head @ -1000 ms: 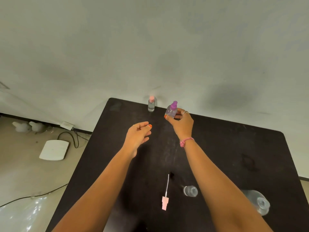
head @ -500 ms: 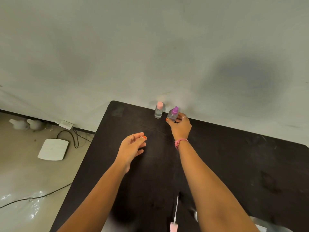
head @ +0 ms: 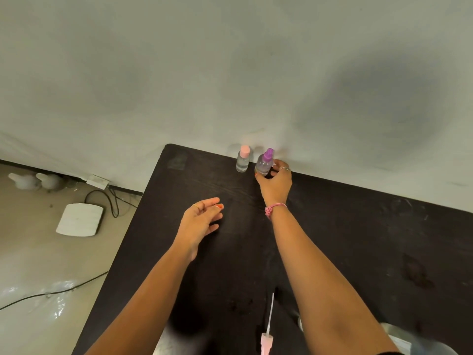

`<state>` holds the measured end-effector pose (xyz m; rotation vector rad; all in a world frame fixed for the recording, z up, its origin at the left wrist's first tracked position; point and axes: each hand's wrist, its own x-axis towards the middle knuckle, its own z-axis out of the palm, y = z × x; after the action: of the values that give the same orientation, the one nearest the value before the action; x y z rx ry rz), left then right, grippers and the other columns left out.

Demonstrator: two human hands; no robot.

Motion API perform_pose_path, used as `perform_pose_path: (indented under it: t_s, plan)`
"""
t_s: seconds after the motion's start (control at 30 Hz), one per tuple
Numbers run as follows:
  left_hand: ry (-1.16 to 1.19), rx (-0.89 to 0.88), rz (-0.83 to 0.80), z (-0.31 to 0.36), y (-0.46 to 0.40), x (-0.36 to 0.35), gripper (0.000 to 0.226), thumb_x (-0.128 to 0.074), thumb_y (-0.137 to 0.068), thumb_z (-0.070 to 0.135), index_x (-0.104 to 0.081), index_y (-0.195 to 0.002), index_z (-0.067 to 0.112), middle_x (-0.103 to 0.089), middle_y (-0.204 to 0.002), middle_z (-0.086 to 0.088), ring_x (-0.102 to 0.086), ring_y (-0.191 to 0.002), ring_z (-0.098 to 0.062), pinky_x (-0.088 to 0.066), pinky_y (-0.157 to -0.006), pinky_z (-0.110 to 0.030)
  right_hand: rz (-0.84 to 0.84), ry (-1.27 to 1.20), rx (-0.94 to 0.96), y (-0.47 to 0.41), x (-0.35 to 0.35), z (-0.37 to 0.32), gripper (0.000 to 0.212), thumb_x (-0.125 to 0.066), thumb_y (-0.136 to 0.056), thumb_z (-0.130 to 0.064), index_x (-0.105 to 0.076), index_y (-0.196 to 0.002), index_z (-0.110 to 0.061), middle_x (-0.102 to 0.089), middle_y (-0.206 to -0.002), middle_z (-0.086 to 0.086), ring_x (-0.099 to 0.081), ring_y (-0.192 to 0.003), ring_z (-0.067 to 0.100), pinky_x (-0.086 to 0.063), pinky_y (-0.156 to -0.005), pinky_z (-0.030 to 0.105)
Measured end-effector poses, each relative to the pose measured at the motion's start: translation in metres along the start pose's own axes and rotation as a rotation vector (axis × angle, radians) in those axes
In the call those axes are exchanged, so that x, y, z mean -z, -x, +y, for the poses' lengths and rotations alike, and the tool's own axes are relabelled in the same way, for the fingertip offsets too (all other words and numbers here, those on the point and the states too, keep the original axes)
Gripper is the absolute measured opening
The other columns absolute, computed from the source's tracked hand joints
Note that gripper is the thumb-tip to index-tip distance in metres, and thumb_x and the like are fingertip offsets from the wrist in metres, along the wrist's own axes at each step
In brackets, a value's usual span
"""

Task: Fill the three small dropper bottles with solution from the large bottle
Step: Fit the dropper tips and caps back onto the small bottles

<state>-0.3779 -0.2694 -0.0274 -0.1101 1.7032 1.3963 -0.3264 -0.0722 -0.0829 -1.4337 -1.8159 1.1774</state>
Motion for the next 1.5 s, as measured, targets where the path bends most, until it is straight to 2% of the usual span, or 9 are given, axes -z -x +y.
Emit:
perform_pose_path:
  t_s: [0.23, 0.33, 0.5, 0.6, 0.77, 0.97, 1.2, 1.4, 1.5]
  plan:
    - [-0.040, -0.032, -0.017, -0.005, 0.020, 0.005, 0.021, -0.061, -0.091, 0.019, -0.065, -0.111, 0.025, -0.070, -0.107, 0.006, -0.065, -0.102, -0.013, -0.052, -0.093, -0.037, -0.102, 0.066, 0.075, 0.023, 0.044, -0.020, 0.030, -0.074, -0.080, -0.014, -0.063, -0.108, -0.016, -0.062, -0.109, -0.001, -0.059, -0.091, 0.007, -0.052, -0.082, 0.022]
    - [-0.071, -0.044, -0.025, -0.011, 0.034, 0.009, 0.021, -0.059, -0.092, 0.017, -0.065, -0.111, 0.025, -0.070, -0.108, 0.006, -0.065, -0.103, -0.012, -0.051, -0.094, -0.036, -0.109, 0.143, 0.151, 0.046, 0.070, -0.032, 0.031, -0.072, -0.081, -0.014, -0.063, -0.110, -0.017, -0.060, -0.112, -0.002, -0.058, -0.091, 0.004, -0.046, -0.077, 0.013]
    - [-0.108, -0.065, -0.038, -0.027, 0.063, 0.011, 0.021, -0.057, -0.094, 0.017, -0.064, -0.112, 0.025, -0.070, -0.108, 0.007, -0.065, -0.103, -0.011, -0.052, -0.093, -0.036, -0.188, 0.200, 0.224, 0.106, 0.106, -0.036, 0.030, -0.069, -0.084, -0.013, -0.064, -0.113, -0.021, -0.057, -0.113, -0.007, -0.058, -0.092, 0.002, -0.049, -0.081, 0.016]
    - [-0.129, -0.071, -0.058, -0.040, 0.084, 0.008, 0.020, -0.056, -0.094, 0.016, -0.064, -0.111, 0.025, -0.069, -0.108, 0.008, -0.065, -0.102, -0.010, -0.052, -0.093, -0.036, -0.299, 0.304, 0.290, 0.148, 0.127, -0.026, 0.028, -0.067, -0.086, -0.013, -0.064, -0.112, -0.022, -0.056, -0.111, -0.009, -0.059, -0.091, 0.001, -0.051, -0.082, 0.018]
    - [-0.184, -0.080, -0.080, -0.064, 0.116, 0.002, 0.021, -0.055, -0.095, 0.015, -0.063, -0.112, 0.026, -0.068, -0.110, 0.007, -0.064, -0.103, -0.010, -0.051, -0.094, -0.036, -0.541, 0.668, 0.432, 0.200, 0.151, 0.001, 0.031, -0.056, -0.093, -0.019, -0.059, -0.123, -0.023, -0.052, -0.121, -0.008, -0.060, -0.100, 0.010, -0.050, -0.084, 0.025]
    - [-0.211, -0.083, -0.081, -0.091, 0.149, 0.003, 0.023, -0.054, -0.096, 0.014, -0.062, -0.114, 0.025, -0.067, -0.111, 0.007, -0.063, -0.103, -0.010, -0.051, -0.094, -0.035, -0.842, 1.047, 0.539, 0.242, 0.167, 0.039, 0.041, -0.054, -0.089, -0.002, -0.054, -0.127, -0.016, -0.047, -0.128, 0.002, -0.062, -0.100, 0.026, -0.053, -0.081, 0.039]
    - [-0.215, -0.078, -0.069, -0.113, 0.171, -0.004, 0.024, -0.053, -0.096, 0.013, -0.061, -0.116, 0.024, -0.066, -0.112, 0.007, -0.062, -0.104, -0.010, -0.050, -0.095, -0.036, -1.005, 1.119, 0.772, 0.274, 0.179, 0.064, 0.042, -0.052, -0.091, -0.002, -0.048, -0.131, -0.011, -0.034, -0.138, 0.011, -0.059, -0.094, 0.032, -0.054, -0.073, 0.045]
    - [-0.219, -0.096, -0.069, -0.129, 0.183, -0.019, 0.023, -0.053, -0.096, 0.013, -0.061, -0.115, 0.024, -0.066, -0.112, 0.006, -0.062, -0.104, -0.011, -0.051, -0.091, -0.033, -0.994, 1.078, 0.804, 0.277, 0.184, 0.077, 0.026, -0.048, -0.095, -0.005, -0.055, -0.120, -0.005, -0.041, -0.133, 0.011, -0.051, -0.104, 0.030, -0.051, -0.077, 0.041]
    - [-0.220, -0.107, -0.067, -0.133, 0.185, -0.025, 0.023, -0.053, -0.096, 0.013, -0.060, -0.114, 0.025, -0.066, -0.111, 0.007, -0.063, -0.103, -0.010, -0.052, -0.089, -0.032, -0.982, 0.981, 0.776, 0.276, 0.187, 0.083, 0.028, -0.047, -0.097, -0.009, -0.054, -0.124, -0.007, -0.042, -0.136, 0.008, -0.051, -0.110, 0.030, -0.051, -0.084, 0.043]
